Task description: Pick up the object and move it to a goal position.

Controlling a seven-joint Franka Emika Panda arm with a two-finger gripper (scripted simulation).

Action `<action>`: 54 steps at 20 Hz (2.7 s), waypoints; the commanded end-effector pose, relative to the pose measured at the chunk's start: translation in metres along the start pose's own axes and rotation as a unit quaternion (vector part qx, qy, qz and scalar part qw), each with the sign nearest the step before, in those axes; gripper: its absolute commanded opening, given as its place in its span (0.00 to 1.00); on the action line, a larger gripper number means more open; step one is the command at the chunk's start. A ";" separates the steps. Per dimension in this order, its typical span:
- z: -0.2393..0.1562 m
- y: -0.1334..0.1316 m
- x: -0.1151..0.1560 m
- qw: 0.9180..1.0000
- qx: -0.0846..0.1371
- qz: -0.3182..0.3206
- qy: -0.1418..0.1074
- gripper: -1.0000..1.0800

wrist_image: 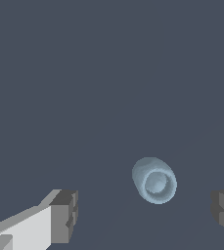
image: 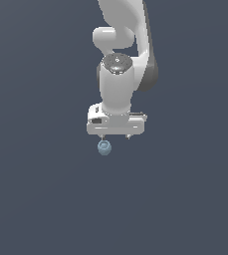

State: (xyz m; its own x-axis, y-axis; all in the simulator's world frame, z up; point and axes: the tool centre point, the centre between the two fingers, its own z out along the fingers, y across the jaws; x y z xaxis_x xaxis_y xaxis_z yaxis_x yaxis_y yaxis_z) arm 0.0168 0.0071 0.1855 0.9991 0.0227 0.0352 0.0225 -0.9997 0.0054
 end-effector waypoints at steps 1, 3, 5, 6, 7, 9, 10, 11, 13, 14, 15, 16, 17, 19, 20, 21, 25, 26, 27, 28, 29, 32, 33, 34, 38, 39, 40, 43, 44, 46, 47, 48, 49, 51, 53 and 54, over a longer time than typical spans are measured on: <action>0.000 0.000 0.000 1.000 0.000 0.000 0.000 0.96; -0.002 0.001 0.002 1.000 0.000 0.000 0.003 0.96; -0.009 0.003 0.007 1.000 0.002 0.001 0.012 0.96; -0.014 0.005 0.011 1.000 0.003 0.001 0.019 0.96; -0.019 0.007 0.014 1.000 0.003 0.002 0.025 0.96; -0.026 0.009 0.018 0.999 0.004 0.003 0.033 0.96; -0.027 0.009 0.019 0.999 0.005 0.003 0.035 0.96; -0.027 0.009 0.020 0.999 0.005 0.003 0.035 0.96; -0.026 0.009 0.018 0.999 0.004 0.002 0.033 0.96; -0.025 0.009 0.018 0.999 0.004 0.001 0.033 0.96; -0.024 0.009 0.018 0.999 0.004 0.000 0.032 0.96; -0.023 0.010 0.017 0.999 0.004 -0.002 0.032 0.96; -0.022 0.010 0.017 0.999 0.004 -0.005 0.032 0.96; -0.017 0.012 0.015 0.999 0.003 -0.012 0.030 0.96; -0.015 0.013 0.014 0.999 0.003 -0.017 0.029 0.96; -0.012 0.014 0.013 0.999 0.002 -0.022 0.028 0.96; 0.004 0.020 0.007 0.999 0.001 -0.048 0.021 0.96; 0.008 0.022 0.005 0.998 0.001 -0.056 0.020 0.96; 0.013 0.024 0.002 0.998 0.001 -0.065 0.017 0.96; 0.018 0.026 0.000 0.997 0.000 -0.074 0.015 0.96; 0.024 0.028 -0.003 0.996 0.000 -0.084 0.013 0.96; 0.042 0.034 -0.012 0.993 0.000 -0.117 0.005 0.96; 0.048 0.036 -0.015 0.992 0.001 -0.127 0.003 0.96; 0.054 0.038 -0.018 0.991 0.001 -0.137 0.001 0.96; 0.072 0.044 -0.029 0.985 0.003 -0.171 -0.007 0.96; 0.075 0.046 -0.032 0.984 0.003 -0.178 -0.009 0.96; 0.079 0.047 -0.034 0.983 0.004 -0.185 -0.010 0.96; 0.087 0.049 -0.039 0.980 0.005 -0.200 -0.013 0.96; 0.089 0.050 -0.040 0.979 0.005 -0.204 -0.014 0.96; 0.092 0.051 -0.043 0.977 0.006 -0.210 -0.016 0.96; 0.093 0.051 -0.043 0.977 0.006 -0.212 -0.016 0.96; 0.094 0.051 -0.044 0.977 0.006 -0.214 -0.016 0.96; 0.094 0.051 -0.044 0.976 0.006 -0.215 -0.017 0.96; 0.094 0.051 -0.044 0.977 0.006 -0.213 -0.017 0.96; 0.095 0.051 -0.044 0.977 0.006 -0.213 -0.017 0.96; 0.097 0.052 -0.044 0.977 0.006 -0.213 -0.017 0.96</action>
State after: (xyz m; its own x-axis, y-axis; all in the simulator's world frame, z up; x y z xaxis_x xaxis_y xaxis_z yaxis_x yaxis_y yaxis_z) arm -0.0224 -0.0458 0.0892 0.8996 0.4368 0.0005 0.4368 -0.8996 0.0004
